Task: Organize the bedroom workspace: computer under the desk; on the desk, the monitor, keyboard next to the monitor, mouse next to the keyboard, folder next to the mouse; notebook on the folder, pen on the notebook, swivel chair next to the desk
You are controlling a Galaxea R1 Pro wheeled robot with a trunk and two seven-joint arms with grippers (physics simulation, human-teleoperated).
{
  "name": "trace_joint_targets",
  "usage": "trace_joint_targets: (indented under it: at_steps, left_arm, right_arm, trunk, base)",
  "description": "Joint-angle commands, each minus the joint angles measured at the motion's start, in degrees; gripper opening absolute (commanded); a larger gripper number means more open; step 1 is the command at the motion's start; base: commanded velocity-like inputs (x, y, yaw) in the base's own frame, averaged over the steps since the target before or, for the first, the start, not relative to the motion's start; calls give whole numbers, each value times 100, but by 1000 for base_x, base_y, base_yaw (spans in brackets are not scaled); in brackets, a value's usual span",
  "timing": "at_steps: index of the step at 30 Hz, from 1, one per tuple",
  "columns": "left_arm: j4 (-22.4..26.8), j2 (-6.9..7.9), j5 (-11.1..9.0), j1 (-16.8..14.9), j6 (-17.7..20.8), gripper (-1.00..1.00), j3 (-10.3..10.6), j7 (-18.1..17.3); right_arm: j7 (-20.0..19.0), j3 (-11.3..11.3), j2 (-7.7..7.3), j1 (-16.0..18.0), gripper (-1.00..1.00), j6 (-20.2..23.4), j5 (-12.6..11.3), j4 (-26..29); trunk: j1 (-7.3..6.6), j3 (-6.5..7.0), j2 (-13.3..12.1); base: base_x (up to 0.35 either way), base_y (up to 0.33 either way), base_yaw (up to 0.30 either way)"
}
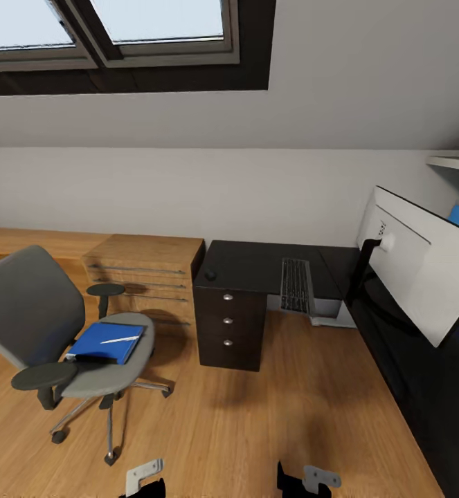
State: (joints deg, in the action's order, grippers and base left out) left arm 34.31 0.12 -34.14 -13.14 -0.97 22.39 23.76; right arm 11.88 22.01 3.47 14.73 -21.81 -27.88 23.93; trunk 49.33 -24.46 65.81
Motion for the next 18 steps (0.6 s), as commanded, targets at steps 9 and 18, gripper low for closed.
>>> trace_joint_targets:
  at_steps: [9, 18]
  left_arm:
    - [-2, 9, -54, -5, -16, 100, 26, 50]
    - [-3, 14, -58, -5, -20, 100, 21, 56]
  right_arm:
    - [43, 49, 25, 6, 100, -25, -42, -5]
    - [37, 55, 59, 4, 100, -25, -28, -18]
  trunk:
    - [-202, 156, -358]
    - [-224, 174, -398]
  base:
    - [-341, 0, 0]
    - [-341, 0, 0]
